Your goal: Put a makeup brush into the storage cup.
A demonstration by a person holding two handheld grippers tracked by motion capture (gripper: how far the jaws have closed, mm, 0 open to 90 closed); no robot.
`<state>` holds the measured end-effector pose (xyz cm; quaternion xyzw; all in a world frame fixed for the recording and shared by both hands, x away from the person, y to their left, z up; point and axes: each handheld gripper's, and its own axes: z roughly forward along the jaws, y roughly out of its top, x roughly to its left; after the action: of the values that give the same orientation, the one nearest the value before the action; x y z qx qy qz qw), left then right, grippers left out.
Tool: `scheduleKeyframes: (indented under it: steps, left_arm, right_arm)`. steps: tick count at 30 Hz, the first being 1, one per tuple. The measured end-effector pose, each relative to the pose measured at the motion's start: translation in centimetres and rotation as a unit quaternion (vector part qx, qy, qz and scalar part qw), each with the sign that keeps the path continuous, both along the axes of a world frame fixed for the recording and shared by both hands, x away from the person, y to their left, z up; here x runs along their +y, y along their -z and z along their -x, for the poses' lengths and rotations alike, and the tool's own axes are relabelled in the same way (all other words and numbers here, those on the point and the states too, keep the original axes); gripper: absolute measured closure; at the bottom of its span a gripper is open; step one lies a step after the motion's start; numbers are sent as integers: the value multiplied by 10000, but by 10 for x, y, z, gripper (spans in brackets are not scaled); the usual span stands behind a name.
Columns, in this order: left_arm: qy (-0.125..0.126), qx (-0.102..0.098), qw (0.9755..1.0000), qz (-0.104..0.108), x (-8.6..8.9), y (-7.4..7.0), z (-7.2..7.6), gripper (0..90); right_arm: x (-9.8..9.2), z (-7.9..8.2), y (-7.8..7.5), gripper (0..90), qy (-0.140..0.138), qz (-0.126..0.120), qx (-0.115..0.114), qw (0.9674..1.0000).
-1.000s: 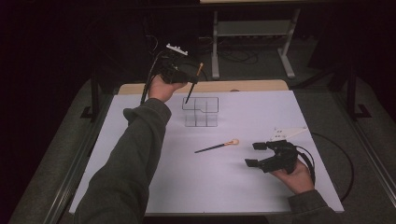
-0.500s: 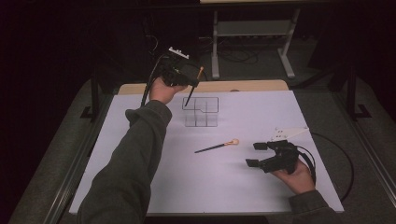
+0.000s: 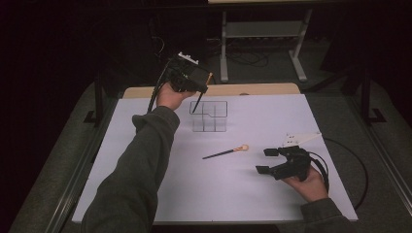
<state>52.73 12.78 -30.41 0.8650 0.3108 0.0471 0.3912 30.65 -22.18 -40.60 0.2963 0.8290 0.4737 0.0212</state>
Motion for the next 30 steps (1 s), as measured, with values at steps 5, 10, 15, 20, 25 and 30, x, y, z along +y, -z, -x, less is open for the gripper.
scheduleKeyframes:
  steps: [5,10,15,20,25,30]
  left_arm:
    - [-37,60,10000,-32,4,7,0,828]
    - [-55,110,9999,-53,5,12,0,828]
    - [-17,118,9999,-111,3,15,1,828]
    - [-56,150,9998,-103,4,20,3,828]
    - [-7,174,9995,-247,6,22,4,827]
    - [-11,179,9996,-237,5,24,6,827]
  right_arm:
    - [0,-1,1,204,-8,-9,-23,10000]
    - [0,-1,1,204,-26,11,6,10000]
    - [1,-1,1,204,-51,30,-15,10000]
    - [1,0,1,204,-37,13,2,10000]
    - [2,0,1,203,-55,34,2,10000]
    - [3,-1,1,203,-55,52,14,10000]
